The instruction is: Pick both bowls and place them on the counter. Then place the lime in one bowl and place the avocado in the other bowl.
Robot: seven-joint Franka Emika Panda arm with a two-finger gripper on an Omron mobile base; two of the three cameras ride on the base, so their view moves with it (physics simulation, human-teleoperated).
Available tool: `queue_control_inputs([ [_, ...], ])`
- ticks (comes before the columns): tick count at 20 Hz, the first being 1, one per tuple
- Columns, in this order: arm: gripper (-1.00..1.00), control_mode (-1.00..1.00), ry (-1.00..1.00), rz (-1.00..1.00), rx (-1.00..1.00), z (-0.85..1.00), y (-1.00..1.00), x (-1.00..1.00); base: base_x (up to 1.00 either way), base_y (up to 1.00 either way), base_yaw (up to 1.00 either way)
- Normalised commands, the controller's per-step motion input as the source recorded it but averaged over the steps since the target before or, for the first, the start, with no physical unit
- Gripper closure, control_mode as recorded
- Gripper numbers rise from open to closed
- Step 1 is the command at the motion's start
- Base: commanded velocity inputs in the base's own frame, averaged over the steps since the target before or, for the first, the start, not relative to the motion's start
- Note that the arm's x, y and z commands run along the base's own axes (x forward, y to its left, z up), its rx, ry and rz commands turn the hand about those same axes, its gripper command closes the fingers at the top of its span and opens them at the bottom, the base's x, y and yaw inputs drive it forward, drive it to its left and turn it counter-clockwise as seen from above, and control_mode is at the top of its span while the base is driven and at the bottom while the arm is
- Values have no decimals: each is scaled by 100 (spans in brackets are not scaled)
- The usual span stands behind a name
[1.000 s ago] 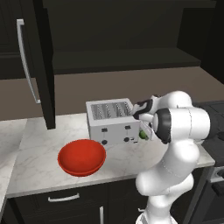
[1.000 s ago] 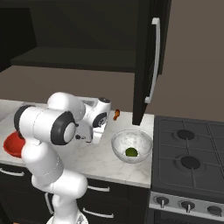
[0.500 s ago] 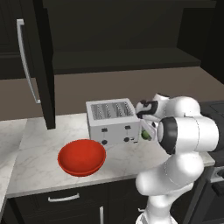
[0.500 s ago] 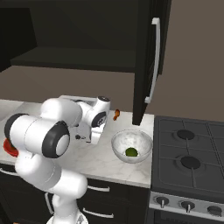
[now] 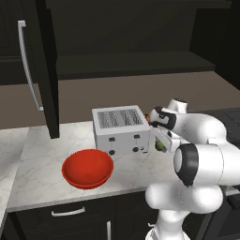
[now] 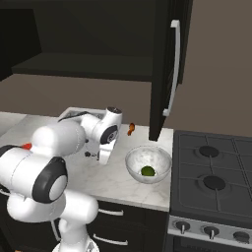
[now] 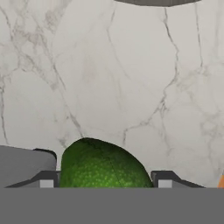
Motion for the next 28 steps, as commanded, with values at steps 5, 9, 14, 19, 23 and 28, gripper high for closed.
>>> queue_control_inputs([
  [5, 100, -100, 0, 0, 0, 24, -4, -44, 0, 0, 0],
  [9, 100, -100, 0, 0, 0, 30, 0, -34, 0, 0, 0],
  [14, 100, -100, 0, 0, 0, 32, 0, -37, 0, 0, 0],
  [19, 100, -100, 0, 0, 0, 28, -2, -42, 0, 0, 0],
  [23, 100, -100, 0, 0, 0, 28, -3, -44, 0, 0, 0],
  [28, 100, -100, 0, 0, 0, 30, 0, -46, 0, 0, 0],
])
